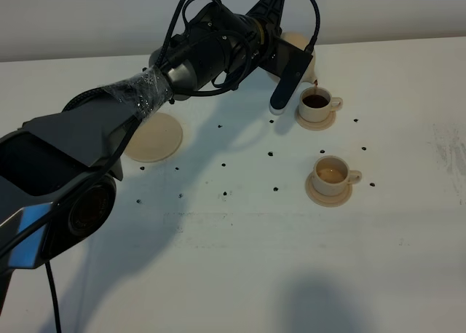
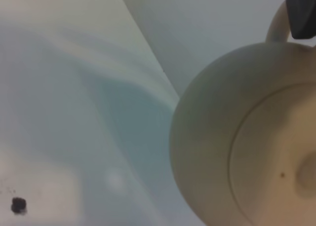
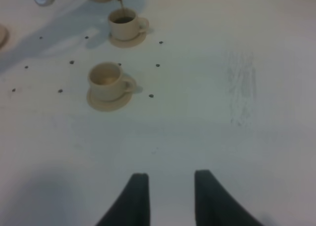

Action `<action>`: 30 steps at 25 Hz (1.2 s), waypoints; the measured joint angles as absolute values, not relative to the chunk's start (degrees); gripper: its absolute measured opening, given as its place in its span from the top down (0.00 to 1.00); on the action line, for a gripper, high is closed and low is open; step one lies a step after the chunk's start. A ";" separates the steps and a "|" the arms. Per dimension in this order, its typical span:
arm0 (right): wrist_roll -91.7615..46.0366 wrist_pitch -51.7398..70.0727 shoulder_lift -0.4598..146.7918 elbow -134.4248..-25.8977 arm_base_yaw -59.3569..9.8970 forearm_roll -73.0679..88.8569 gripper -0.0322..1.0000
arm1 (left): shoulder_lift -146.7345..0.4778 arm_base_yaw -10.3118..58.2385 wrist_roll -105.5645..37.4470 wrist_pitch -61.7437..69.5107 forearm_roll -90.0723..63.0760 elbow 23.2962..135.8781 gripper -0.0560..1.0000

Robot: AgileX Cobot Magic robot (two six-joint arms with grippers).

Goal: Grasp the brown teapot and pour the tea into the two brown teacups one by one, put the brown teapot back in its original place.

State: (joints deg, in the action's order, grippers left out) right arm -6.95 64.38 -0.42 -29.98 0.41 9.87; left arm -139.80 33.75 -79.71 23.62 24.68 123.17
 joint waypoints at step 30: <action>-6.95 64.38 -0.42 -29.98 0.41 9.87 0.75 | -139.80 33.58 -66.14 29.88 19.10 123.17 0.86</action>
